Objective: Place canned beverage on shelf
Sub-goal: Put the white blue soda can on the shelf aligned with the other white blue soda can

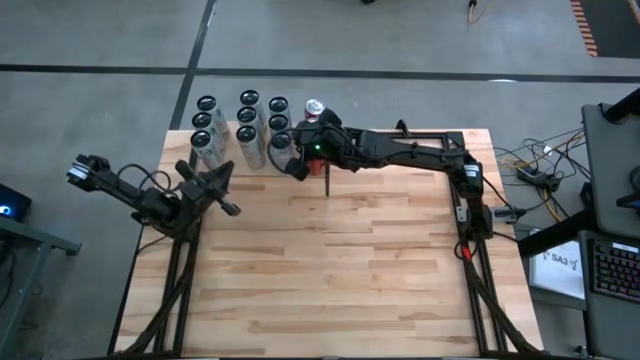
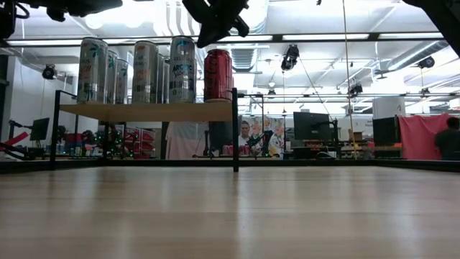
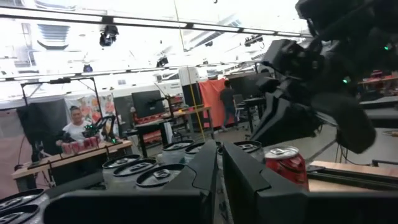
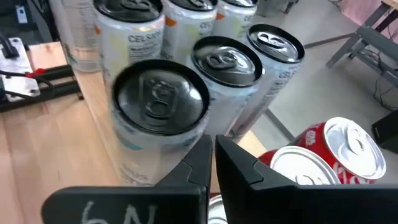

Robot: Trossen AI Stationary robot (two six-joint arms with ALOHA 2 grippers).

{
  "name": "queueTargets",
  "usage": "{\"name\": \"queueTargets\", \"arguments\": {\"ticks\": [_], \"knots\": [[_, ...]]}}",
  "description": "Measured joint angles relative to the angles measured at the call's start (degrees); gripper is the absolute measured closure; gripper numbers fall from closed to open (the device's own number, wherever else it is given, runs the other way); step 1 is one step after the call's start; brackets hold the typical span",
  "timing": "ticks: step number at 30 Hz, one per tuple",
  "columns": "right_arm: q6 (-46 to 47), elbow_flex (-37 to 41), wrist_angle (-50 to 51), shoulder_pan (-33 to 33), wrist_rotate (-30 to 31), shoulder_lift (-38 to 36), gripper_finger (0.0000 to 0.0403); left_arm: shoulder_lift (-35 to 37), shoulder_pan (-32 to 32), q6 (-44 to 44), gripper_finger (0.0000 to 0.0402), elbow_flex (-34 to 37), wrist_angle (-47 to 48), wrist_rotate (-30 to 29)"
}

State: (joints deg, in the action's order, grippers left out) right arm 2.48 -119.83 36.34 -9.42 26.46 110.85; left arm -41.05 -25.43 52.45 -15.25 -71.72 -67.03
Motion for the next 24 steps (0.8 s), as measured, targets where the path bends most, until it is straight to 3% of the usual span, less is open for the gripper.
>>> {"name": "queueTargets", "arguments": {"ticks": [24], "knots": [[2.5,0.2,-1.7,2.1,-2.5,0.0,0.039,1.4,0.0,1.1,0.039,0.0,0.3,-1.5]]}}
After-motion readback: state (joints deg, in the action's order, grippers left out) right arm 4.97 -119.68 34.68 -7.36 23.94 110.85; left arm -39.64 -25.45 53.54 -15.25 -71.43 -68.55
